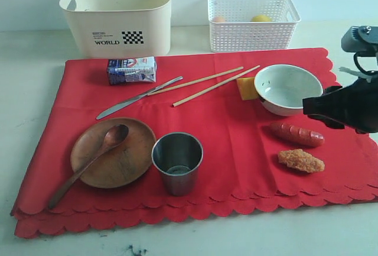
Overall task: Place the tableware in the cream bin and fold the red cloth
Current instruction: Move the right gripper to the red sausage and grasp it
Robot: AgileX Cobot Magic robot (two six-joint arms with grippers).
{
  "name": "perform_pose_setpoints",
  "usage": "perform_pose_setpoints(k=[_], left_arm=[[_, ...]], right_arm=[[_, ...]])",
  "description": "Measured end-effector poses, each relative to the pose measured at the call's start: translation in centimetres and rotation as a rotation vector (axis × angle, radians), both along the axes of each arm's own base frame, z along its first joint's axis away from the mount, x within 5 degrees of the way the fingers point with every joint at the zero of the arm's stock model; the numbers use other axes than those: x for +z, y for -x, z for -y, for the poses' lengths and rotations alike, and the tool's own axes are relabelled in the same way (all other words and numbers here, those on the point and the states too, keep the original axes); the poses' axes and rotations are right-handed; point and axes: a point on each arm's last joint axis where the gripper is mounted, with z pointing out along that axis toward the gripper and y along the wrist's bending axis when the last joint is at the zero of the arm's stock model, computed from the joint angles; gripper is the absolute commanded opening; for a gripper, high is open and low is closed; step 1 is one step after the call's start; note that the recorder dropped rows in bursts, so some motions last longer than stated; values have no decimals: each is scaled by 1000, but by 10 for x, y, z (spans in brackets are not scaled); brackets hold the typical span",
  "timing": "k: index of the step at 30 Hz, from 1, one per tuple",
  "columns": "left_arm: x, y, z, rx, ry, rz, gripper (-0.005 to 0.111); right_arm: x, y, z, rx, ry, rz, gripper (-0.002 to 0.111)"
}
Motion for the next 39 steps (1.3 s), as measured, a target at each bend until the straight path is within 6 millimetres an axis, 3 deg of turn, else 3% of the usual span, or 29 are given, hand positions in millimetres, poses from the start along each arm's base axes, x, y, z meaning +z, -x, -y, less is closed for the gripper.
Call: perform_pose_setpoints(k=[9, 19, 24, 32, 35, 39], left_arm=[[0, 0, 0, 0, 0, 0, 2], [0, 0, 0, 0, 0, 0, 2], [0, 0, 0, 0, 0, 0, 2], [0, 0, 0, 0, 0, 0, 2], [0, 0, 0, 0, 0, 0, 2], [0, 0, 0, 0, 0, 0, 2]], right_arm=[[-43, -17, 5, 4, 119, -86, 58], [-57, -39, -17, 115, 208, -49, 58], [-68, -49, -18, 104, 244, -40, 58], [-84, -48, -19, 118, 260, -93, 57], [-84, -48, -19, 118, 260, -93, 52], [-84, -48, -19, 118, 260, -93, 30]])
